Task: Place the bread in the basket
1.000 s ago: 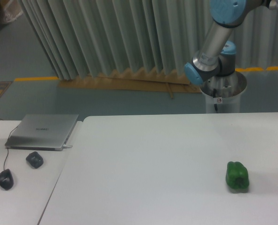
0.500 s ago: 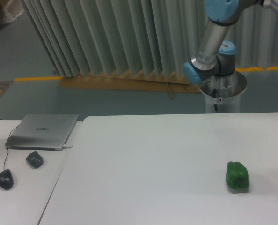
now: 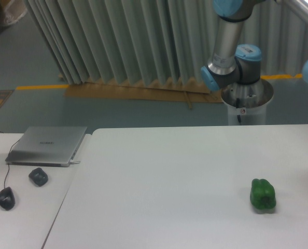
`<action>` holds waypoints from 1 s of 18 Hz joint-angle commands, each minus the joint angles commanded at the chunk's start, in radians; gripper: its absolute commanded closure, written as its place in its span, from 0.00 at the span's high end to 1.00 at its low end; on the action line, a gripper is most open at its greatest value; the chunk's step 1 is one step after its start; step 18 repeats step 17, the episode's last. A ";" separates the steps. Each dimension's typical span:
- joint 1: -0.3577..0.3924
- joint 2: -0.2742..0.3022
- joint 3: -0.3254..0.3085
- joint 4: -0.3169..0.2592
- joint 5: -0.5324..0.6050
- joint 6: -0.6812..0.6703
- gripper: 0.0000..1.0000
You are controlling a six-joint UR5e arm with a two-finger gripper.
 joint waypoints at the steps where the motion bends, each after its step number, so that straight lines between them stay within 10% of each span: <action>1: -0.003 0.012 -0.009 -0.003 0.000 0.000 1.00; 18: -0.045 0.043 -0.049 -0.040 0.049 -0.017 1.00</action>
